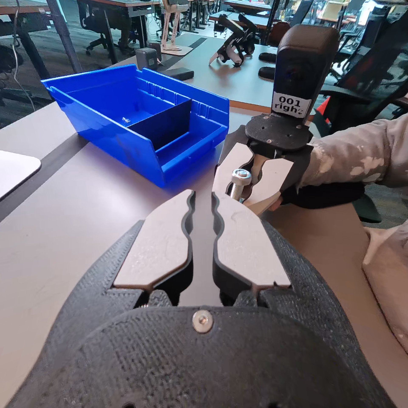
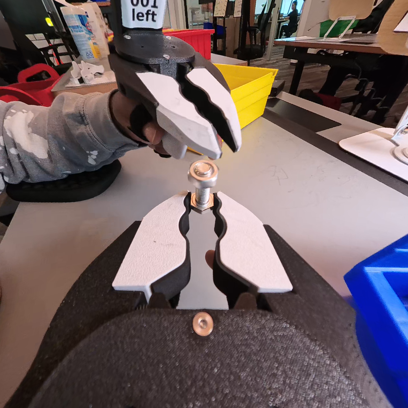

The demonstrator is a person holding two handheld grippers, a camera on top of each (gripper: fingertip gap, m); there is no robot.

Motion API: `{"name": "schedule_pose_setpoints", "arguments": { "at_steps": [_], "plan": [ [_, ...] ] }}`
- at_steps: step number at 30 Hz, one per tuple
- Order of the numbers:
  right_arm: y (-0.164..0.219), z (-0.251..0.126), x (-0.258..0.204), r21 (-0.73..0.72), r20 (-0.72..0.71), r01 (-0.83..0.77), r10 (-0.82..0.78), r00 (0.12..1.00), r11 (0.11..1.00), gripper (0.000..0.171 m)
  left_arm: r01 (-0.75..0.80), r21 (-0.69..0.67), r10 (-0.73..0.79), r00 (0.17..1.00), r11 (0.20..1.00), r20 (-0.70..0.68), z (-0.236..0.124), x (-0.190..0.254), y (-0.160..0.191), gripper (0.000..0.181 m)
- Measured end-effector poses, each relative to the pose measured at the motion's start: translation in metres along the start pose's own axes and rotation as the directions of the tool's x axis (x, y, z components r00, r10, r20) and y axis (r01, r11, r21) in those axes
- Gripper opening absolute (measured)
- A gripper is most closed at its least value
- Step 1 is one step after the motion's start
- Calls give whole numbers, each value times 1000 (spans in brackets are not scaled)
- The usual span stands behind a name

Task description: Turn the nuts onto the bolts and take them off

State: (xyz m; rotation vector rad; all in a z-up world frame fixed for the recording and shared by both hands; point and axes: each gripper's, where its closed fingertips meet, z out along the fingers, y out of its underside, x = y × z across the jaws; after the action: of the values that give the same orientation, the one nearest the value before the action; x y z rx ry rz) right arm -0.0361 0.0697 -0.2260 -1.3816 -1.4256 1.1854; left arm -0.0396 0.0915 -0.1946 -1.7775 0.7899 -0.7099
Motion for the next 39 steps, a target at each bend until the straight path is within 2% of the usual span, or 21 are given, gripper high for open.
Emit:
{"name": "schedule_pose_setpoints", "arguments": {
  "at_steps": [5, 8, 10, 11, 12, 20, 22, 24, 26, 30, 32, 35, 36, 37, 39],
  "plan": [
    [4, 3, -1, -19, -3, 2, -2, 1000, 1000, 19, -4, 37, 8, 993, 999, -120, 4, 23, -5, 31],
    [3, 3, -2, -19, -1, 7, -7, 1000, 1000, 19, -15, 8, 15, 993, 1000, -119, 11, 26, 0, 32],
    [4, 2, 1, -17, -10, 0, 0, 1000, 1000, 18, -3, -1, 3, 996, 1000, -92, 9, 20, 0, 22],
    [3, 1, 1, -8, 1, -6, 6, 1000, 1000, 18, -10, -8, 10, 1000, 1000, -18, 7, 8, 0, 10],
    [2, 0, 2, -2, -2, -9, 9, 1000, 1000, 18, -26, -7, 26, 1000, 1000, 15, 4, 2, 0, 10],
    [5, 3, 1, -29, -13, 6, -6, 1000, 1000, 19, -5, 10, 6, 993, 1000, -119, 11, 26, -1, 31],
    [6, 2, 1, -34, -18, 5, -6, 1000, 999, 19, -14, -11, 13, 995, 1000, -95, 13, 23, 3, 28],
    [6, 1, 4, -32, -15, -7, 6, 1000, 999, 19, -9, -38, 10, 1000, 999, 22, 9, 2, 6, 6],
    [4, 0, 5, -30, -20, -9, 9, 1000, 1000, 18, -8, -46, 10, 999, 999, 39, 5, -6, 10, 11],
    [11, 2, 6, -66, -29, -20, 18, 999, 998, 19, 9, 0, -9, 997, 1000, -81, 7, 14, 3, 29],
    [12, 4, 5, -73, -27, -22, 20, 999, 997, 19, 1, -12, -2, 994, 1000, -109, 13, 22, 6, 32],
    [13, 3, 7, -82, -38, -21, 18, 999, 996, 19, -10, -49, 7, 998, 999, -60, 15, 14, 12, 27],
    [13, 2, 7, -77, -33, -24, 21, 999, 997, 18, 10, -61, -9, 1000, 998, 13, 13, 1, 14, 10],
    [12, 1, 8, -68, -29, -34, 32, 999, 997, 18, 3, -65, 0, 999, 998, 53, 9, -8, 15, 11],
    [11, 1, 9, -71, -40, -27, 24, 999, 997, 18, 21, -58, -19, 999, 998, 43, 5, -11, 16, 16]
  ]
}}
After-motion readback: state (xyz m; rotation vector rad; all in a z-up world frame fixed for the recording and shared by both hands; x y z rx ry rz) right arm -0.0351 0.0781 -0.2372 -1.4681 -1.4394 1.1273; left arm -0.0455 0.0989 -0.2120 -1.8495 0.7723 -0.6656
